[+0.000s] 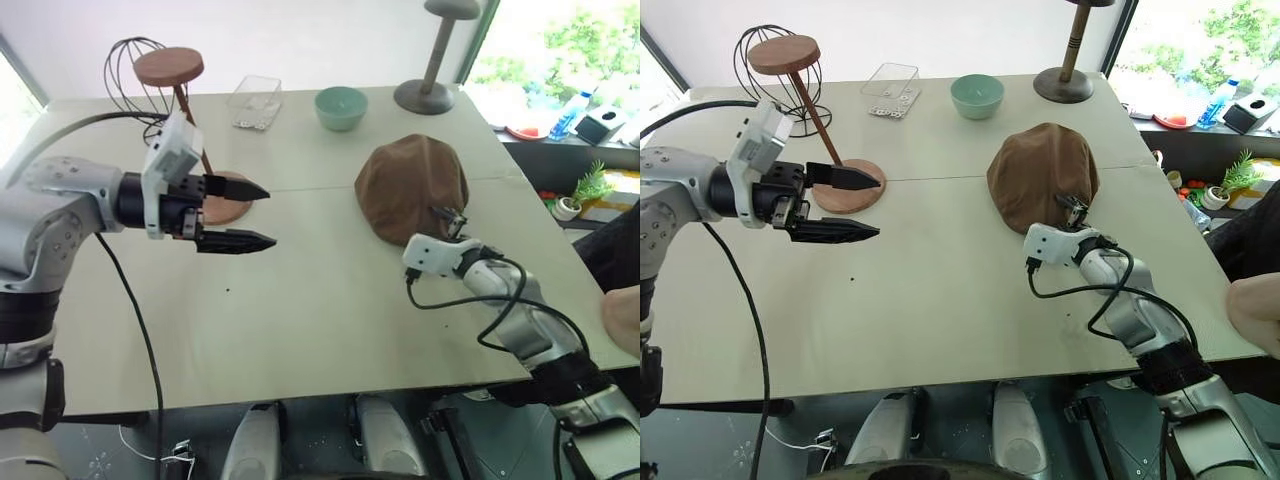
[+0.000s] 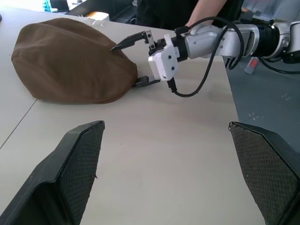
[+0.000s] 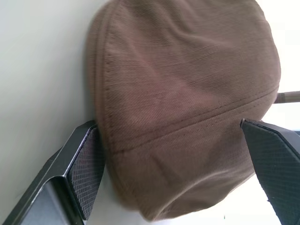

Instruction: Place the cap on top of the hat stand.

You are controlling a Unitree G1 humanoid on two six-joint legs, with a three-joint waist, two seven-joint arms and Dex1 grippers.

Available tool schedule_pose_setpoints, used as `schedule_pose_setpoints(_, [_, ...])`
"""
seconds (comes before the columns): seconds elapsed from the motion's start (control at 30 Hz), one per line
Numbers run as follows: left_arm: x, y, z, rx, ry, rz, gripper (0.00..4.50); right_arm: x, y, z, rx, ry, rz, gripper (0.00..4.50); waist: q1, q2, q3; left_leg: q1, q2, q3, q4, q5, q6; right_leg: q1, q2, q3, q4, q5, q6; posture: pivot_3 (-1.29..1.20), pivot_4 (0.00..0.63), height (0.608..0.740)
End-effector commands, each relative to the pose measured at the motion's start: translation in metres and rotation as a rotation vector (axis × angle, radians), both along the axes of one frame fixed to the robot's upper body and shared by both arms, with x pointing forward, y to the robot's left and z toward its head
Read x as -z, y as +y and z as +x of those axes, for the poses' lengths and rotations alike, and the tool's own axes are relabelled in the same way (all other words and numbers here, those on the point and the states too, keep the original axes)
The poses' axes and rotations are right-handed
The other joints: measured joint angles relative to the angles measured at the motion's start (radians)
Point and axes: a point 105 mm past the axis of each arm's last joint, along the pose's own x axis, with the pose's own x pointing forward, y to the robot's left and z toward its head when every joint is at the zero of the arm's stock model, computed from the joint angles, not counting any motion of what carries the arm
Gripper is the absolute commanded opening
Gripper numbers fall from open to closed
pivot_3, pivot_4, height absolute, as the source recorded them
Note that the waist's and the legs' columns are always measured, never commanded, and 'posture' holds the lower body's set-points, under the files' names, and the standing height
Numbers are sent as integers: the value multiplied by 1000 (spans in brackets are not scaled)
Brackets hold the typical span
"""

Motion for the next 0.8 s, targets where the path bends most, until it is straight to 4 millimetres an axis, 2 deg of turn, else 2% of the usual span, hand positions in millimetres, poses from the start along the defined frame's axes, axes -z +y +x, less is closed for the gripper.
schedule_pose_setpoints(0.03, [-16,-2,-2,6,-65,-16,4438,20,-10,5,46,49,-29,4500,0,0,0,0,0,0,0,0,0,1,0,0,0,0,0,0,150,740])
schedule_pose_setpoints(0.2, [-17,-4,1,0,-72,-30,4438,26,-10,12,47,61,-10,4500,0,-2,-1,5,0,-1,0,0,0,7,0,0,-1,0,0,0,150,740])
schedule_pose_setpoints(0.23, [-17,-4,1,1,-73,-30,4500,26,-9,12,43,57,-6,3973,0,-2,-1,7,0,-1,0,0,0,8,0,0,-1,0,0,0,150,740])
schedule_pose_setpoints(0.27, [-18,-4,1,2,-74,-31,4500,26,-9,13,39,55,-4,3667,-1,-2,-1,8,0,-1,0,0,0,9,0,0,-1,0,0,0,150,740])
schedule_pose_setpoints(0.43, [-20,-3,2,-1,-76,-39,4500,24,-13,12,57,53,24,1164,2,-2,-1,10,-1,-1,0,0,0,11,-1,0,-1,0,0,0,150,740])
schedule_pose_setpoints(0.47, [-21,-3,3,-3,-79,-41,4500,24,-11,11,48,57,29,1164,3,-2,-1,10,-1,-1,-1,0,0,11,0,0,-1,0,0,0,150,740])
schedule_pose_setpoints(0.53, [-22,-3,4,-8,-85,-49,4500,23,-9,9,31,53,29,495,3,-2,-1,10,-1,-1,-1,0,0,11,0,0,-1,-1,1,0,150,740])
schedule_pose_setpoints(0.6, [-23,-3,4,-11,-85,-55,4500,19,-9,8,32,46,35,15,2,-2,-1,10,-1,-1,-2,0,1,11,0,0,-1,-1,1,0,150,740])
schedule_pose_setpoints(0.67, [-23,-3,5,-16,-87,-56,4500,13,-9,9,45,34,60,15,2,-2,-1,10,-1,-1,-2,-1,1,10,0,0,-1,-1,1,0,150,740])
schedule_pose_setpoints(0.7, [-24,-2,5,-20,-90,-56,4500,3,-8,10,42,14,73,15,2,-2,-1,10,-1,-1,-2,-1,1,10,0,0,-1,-1,1,0,150,740])
schedule_pose_setpoints(0.8, [-29,4,6,-57,-99,-80,4500,-43,-3,9,2,-68,96,15,2,-1,0,9,-1,-1,-2,-1,1,10,0,0,-1,-1,1,0,150,740])
